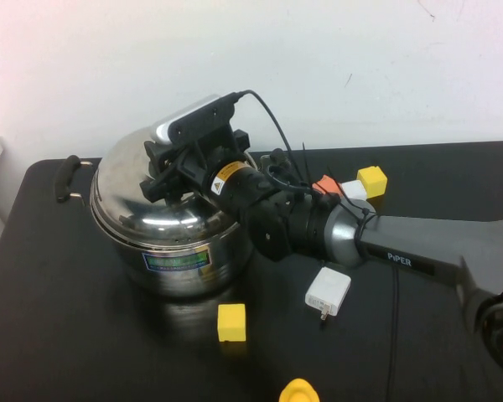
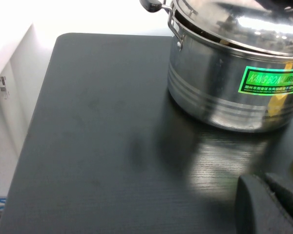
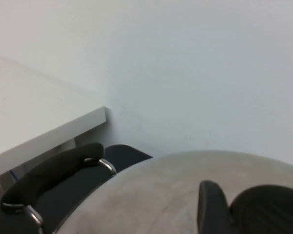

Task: Cover the pot
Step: Place the pot lid on the pot

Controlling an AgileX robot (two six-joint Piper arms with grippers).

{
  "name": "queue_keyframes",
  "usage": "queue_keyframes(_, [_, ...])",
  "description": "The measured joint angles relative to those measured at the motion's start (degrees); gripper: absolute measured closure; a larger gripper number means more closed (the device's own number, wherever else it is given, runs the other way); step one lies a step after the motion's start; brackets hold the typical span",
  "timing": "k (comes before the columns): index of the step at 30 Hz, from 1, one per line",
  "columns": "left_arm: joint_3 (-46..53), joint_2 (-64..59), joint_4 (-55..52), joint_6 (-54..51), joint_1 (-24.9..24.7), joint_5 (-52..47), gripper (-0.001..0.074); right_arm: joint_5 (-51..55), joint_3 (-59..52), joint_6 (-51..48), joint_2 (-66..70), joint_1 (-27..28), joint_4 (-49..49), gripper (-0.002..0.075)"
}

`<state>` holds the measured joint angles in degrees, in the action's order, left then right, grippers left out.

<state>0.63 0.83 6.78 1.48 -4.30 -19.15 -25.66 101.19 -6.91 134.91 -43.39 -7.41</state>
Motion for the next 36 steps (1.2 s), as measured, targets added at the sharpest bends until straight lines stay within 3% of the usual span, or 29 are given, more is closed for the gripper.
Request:
queue_keyframes(21, [0.0,0.0,0.0,-0.11,0.0,0.0,0.0737,-0.07,0.12,0.96,0.5,0.0,1.48,0.0384])
queue_keyframes(28, [0.0,0.0,0.0,-0.11,0.0,0.0,0.0737,-0.07,0.12,1.09,0.31,0.0,1.58,0.0267])
queue_keyframes(33, [0.0,0.0,0.0,-0.11,0.0,0.0,0.0737,1.77,0.12,1.22,-3.04,0.0,2.15,0.0254])
queue_keyframes(36, [0.0,0.0,0.0,-0.11,0.0,0.0,0.0737,6.84,0.12,1.22,-8.8,0.0,4.8,0.0293])
